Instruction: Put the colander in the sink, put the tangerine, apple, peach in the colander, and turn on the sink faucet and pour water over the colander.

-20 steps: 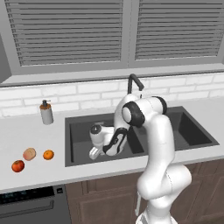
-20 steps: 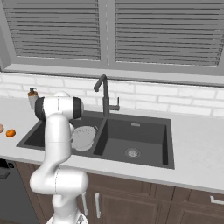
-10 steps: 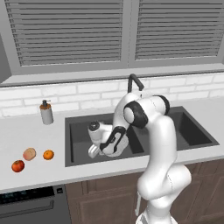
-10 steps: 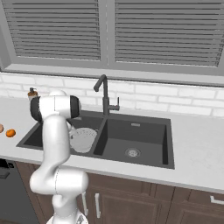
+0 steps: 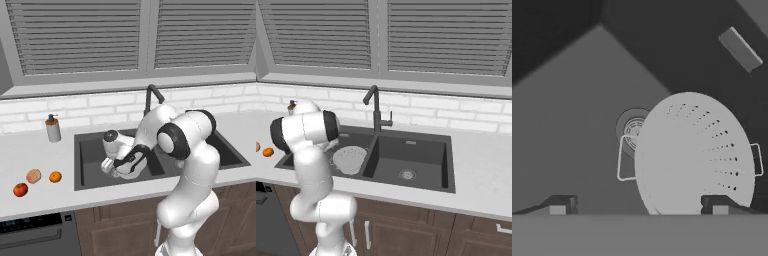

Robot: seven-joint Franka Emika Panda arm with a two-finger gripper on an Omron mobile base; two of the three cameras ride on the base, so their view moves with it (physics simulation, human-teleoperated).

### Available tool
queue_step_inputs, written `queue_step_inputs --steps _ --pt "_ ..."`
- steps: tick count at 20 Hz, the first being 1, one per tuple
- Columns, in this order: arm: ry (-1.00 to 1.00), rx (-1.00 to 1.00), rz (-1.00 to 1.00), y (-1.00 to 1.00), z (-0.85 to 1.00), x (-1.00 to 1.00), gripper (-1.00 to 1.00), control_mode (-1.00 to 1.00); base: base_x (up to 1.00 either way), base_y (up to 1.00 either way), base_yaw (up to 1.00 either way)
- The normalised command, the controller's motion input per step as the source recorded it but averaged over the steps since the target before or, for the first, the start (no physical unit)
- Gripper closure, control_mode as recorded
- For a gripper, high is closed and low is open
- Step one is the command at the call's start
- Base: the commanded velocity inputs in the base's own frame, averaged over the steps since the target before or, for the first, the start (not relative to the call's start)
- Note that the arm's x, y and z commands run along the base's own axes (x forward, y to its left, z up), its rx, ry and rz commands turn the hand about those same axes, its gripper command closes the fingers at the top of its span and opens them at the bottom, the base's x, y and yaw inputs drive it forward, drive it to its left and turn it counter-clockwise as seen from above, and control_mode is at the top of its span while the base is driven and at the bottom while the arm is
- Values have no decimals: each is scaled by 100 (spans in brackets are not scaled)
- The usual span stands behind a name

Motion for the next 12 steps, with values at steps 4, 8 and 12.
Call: queue_step_inputs --steps 4,8,12 --pt "-9 18 0 2 100 -33 -100 -100 0 0 0" --pt "-1 23 0 33 100 -16 -100 -100 0 0 0" --pt "0 19 0 78 100 -1 -100 -100 0 0 0"
